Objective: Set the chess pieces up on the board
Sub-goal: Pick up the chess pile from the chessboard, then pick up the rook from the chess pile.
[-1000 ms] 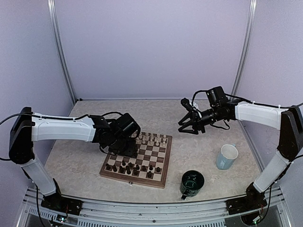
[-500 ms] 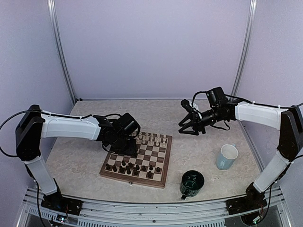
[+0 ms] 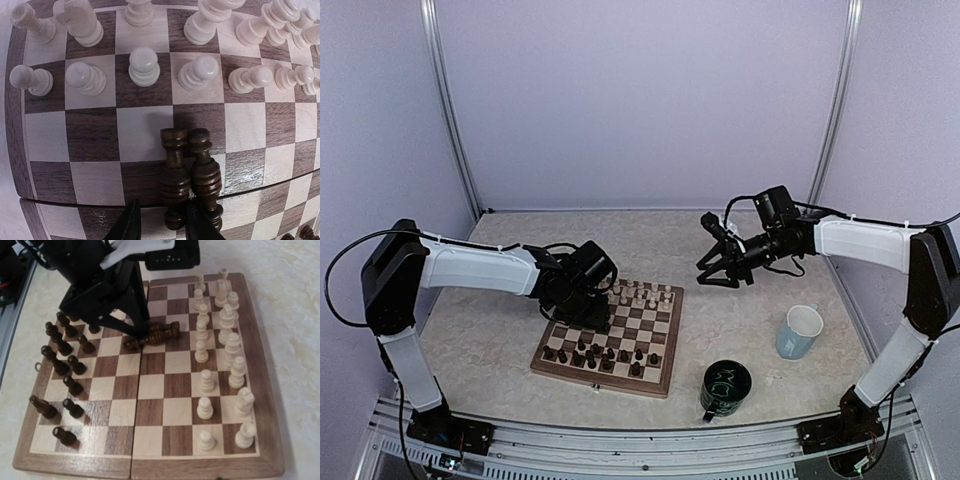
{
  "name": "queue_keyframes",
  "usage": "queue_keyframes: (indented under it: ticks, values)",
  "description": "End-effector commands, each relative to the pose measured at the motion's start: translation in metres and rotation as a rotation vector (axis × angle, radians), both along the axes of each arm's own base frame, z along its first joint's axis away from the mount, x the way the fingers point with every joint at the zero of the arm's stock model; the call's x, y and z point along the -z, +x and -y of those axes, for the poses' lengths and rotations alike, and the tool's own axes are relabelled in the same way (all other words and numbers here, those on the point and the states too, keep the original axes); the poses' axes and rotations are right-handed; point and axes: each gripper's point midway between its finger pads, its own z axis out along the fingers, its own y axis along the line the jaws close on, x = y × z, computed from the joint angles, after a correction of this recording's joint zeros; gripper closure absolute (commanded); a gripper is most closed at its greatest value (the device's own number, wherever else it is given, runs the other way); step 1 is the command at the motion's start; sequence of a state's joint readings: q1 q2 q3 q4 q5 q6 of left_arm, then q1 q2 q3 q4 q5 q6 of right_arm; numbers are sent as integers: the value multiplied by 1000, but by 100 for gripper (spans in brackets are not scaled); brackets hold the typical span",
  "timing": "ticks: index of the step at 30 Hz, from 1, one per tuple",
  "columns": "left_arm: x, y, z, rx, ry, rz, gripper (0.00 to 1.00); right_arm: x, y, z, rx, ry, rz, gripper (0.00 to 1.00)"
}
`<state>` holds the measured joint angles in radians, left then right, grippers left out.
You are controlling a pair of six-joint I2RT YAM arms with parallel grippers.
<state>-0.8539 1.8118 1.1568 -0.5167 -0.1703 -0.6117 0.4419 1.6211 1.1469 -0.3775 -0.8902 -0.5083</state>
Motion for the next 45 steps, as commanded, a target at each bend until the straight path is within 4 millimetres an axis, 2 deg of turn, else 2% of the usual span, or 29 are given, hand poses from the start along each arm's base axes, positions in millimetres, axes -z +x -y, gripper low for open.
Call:
queue_keyframes:
  ticks: [1,7,13,15,21,25,29,33,36,45]
  values:
    - [11,-1,-5,10,34,-16,72,5,-3,0,-18,1,-29,54]
    - [10,-15,-19,36,64,-32,86,8,-3,-1,-20,0,-43,54]
    - [-22,-12,-26,109,48,97,95,5,-3,-8,-24,2,-56,54]
    - [-37,-9,-19,146,-2,160,100,1,-6,-14,-30,9,-55,54]
    - [-69,0,4,251,-129,335,100,-7,-3,-36,-22,18,-105,56]
    - [-83,1,16,320,-186,416,100,0,2,-52,-36,23,-187,57]
    - [-88,1,27,358,-217,431,100,6,4,-73,-75,31,-285,58]
    - [-88,-9,38,409,-256,430,100,10,4,-94,-108,43,-367,57]
    - [-98,-14,49,438,-314,457,100,12,2,-106,-132,51,-421,56]
    - [-110,-20,67,479,-359,484,100,5,1,-124,-175,95,-563,55]
